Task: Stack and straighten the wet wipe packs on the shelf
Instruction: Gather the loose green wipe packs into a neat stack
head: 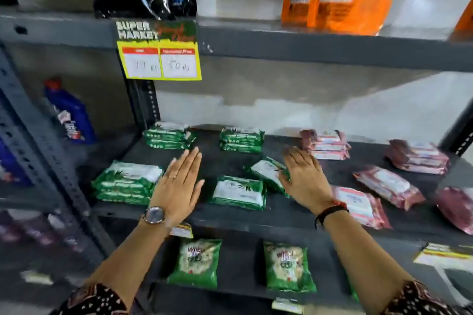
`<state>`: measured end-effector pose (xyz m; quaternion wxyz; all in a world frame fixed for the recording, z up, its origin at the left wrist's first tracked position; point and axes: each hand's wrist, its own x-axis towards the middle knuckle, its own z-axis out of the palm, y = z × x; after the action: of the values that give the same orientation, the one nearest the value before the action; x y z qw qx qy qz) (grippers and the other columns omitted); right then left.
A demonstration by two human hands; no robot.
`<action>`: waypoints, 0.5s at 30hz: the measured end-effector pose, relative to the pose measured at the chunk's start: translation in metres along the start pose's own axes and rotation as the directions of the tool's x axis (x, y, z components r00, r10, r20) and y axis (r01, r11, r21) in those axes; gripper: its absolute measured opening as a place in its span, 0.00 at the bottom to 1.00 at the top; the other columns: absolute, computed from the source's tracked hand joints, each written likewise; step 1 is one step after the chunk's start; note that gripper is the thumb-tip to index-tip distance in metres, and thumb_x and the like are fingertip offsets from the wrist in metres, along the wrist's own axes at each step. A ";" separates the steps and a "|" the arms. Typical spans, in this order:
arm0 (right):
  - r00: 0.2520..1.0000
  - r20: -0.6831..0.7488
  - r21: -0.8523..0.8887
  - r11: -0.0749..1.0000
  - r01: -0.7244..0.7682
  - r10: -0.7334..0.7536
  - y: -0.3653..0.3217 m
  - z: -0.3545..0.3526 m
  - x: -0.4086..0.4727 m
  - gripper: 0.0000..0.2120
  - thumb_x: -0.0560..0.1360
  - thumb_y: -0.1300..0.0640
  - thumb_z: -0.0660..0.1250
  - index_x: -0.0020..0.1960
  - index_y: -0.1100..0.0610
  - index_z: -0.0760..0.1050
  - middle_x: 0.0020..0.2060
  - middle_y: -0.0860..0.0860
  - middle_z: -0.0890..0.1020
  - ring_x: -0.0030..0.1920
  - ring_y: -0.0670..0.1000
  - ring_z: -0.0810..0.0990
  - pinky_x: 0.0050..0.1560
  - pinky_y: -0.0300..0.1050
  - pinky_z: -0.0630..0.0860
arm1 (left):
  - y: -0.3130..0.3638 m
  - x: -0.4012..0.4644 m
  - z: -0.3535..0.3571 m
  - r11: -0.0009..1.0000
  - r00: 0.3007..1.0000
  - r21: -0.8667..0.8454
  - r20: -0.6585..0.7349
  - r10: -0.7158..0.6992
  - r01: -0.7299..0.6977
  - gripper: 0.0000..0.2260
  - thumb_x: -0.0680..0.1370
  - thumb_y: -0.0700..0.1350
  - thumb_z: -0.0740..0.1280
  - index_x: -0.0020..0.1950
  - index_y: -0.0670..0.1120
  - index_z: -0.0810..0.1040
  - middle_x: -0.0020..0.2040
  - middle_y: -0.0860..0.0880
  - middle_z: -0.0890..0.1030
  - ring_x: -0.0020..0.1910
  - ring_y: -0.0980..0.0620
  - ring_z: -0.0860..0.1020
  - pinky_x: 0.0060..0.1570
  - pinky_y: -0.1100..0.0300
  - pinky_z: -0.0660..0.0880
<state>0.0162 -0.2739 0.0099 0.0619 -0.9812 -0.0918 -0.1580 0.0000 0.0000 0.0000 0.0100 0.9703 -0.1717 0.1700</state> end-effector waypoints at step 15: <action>0.837 0.520 0.200 0.929 -0.313 0.170 0.041 0.070 0.054 0.43 0.66 0.48 0.72 0.73 0.53 0.53 0.70 0.60 0.64 0.68 0.61 0.63 0.69 0.55 0.61 | -0.039 0.012 0.118 0.963 0.955 -0.257 0.296 0.001 0.078 0.29 0.74 0.55 0.40 0.72 0.42 0.54 0.75 0.45 0.53 0.74 0.47 0.52 0.73 0.53 0.51</action>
<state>0.0960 -0.2947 -0.0423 0.1922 -0.9738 0.0000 0.1215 0.0620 0.0233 -0.1054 0.1180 0.9777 -0.1735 -0.0006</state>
